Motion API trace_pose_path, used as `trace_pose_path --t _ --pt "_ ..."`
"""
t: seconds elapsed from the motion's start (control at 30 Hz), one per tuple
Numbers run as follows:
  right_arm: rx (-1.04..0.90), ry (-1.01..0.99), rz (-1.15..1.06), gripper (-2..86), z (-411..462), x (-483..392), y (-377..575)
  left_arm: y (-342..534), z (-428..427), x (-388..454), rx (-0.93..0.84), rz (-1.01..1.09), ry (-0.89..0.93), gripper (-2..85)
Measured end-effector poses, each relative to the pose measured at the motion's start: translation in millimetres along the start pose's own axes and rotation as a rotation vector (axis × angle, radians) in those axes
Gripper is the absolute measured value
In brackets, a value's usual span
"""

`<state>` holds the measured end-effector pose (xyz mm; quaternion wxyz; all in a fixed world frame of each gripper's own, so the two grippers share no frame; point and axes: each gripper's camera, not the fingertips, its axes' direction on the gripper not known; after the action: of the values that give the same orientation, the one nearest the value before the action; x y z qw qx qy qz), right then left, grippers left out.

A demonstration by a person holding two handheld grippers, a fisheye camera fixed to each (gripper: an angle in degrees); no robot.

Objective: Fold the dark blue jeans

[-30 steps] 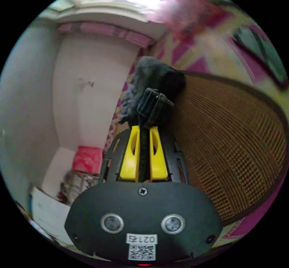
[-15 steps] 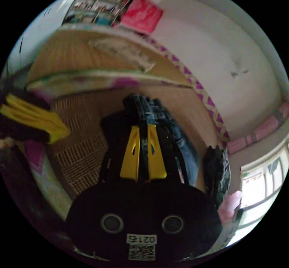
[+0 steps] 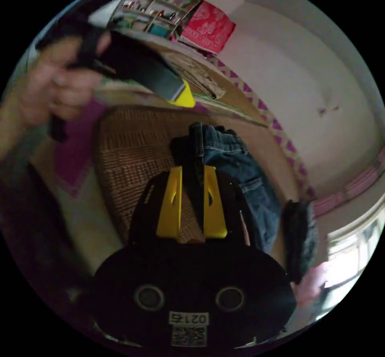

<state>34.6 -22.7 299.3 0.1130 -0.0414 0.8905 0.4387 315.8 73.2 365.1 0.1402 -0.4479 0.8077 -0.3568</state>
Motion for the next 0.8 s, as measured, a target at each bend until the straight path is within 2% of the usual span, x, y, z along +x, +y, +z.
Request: trace_pose_path --t 0.07,0.23,0.3,0.37,0.47,0.6,0.63,0.7,0.8 --pt "0.058 -0.167 0.191 8.9 -22 59 30 -24 14 -12 -0.024 -0.024 -0.006 3.5" --pt "0.065 -0.138 0.685 10.7 -33 207 128 -67 50 -60 -0.143 -0.17 -0.082 13.4" --pt "0.029 -0.21 0.851 11.8 -13 261 172 -75 65 -84 -0.207 -0.245 -0.033 16.8" --pt "0.005 -0.47 1.026 13.5 30 316 226 -81 87 -107 -0.27 -0.313 0.076 18.7" --pt "-0.003 -0.726 1.136 14.4 82 346 266 -89 102 -120 -0.299 -0.337 0.088 18.5" --pt "0.015 -0.79 1.161 13.6 111 362 279 -105 116 -121 -0.353 -0.3 0.07 15.3" --pt "0.013 -0.823 1.158 13.1 121 365 278 -107 127 -121 -0.42 -0.293 0.085 13.4" --pt "-0.003 -0.912 1.156 10.9 142 364 277 -111 131 -121 -0.437 -0.264 0.072 10.9" --pt "0.001 -0.916 1.166 9.0 151 371 286 -110 127 -135 -0.405 -0.355 0.146 7.6"
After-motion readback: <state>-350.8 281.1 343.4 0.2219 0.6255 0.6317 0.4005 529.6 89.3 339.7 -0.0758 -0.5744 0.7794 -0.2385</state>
